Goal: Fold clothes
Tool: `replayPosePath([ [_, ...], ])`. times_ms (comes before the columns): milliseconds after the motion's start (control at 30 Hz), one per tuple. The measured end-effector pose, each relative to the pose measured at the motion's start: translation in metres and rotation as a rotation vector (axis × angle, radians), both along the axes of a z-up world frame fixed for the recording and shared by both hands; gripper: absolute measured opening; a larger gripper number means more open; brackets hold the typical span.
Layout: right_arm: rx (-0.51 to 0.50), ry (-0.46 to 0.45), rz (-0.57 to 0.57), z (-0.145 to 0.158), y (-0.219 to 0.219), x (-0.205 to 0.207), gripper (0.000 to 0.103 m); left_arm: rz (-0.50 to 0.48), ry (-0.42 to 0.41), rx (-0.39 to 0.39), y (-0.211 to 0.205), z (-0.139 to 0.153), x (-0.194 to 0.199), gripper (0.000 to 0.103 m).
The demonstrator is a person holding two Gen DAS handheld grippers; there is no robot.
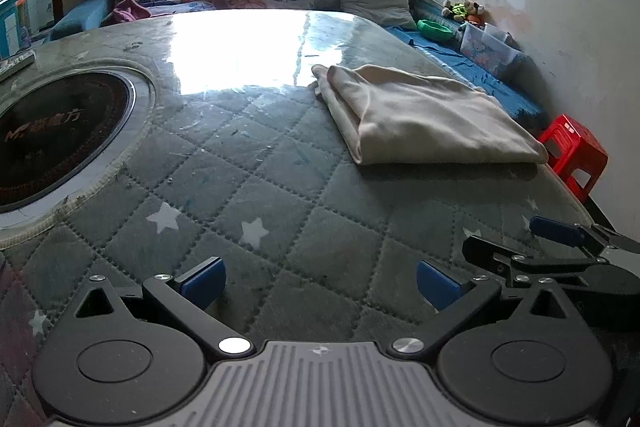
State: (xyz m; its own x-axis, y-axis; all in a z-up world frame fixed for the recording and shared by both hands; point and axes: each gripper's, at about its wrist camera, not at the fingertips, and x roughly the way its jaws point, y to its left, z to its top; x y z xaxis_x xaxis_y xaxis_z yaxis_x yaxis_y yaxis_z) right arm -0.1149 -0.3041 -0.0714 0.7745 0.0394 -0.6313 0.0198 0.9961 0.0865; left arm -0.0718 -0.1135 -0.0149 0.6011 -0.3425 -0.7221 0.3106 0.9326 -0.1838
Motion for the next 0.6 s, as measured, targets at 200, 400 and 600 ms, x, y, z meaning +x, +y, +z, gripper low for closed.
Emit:
replayPosePath([
  [200,0.007,-0.004,-0.034,0.000,-0.001,-0.005,0.103,-0.010,0.000,0.005,-0.001,0.000,-0.005,0.103],
  [400,-0.001,-0.005,-0.041,-0.002,0.000,-0.011,0.103,-0.018,-0.002,0.006,-0.004,0.001,-0.009,0.103],
  [600,0.006,-0.015,-0.038,-0.002,0.001,-0.018,0.103,-0.021,0.005,-0.006,-0.005,0.000,-0.013,0.103],
])
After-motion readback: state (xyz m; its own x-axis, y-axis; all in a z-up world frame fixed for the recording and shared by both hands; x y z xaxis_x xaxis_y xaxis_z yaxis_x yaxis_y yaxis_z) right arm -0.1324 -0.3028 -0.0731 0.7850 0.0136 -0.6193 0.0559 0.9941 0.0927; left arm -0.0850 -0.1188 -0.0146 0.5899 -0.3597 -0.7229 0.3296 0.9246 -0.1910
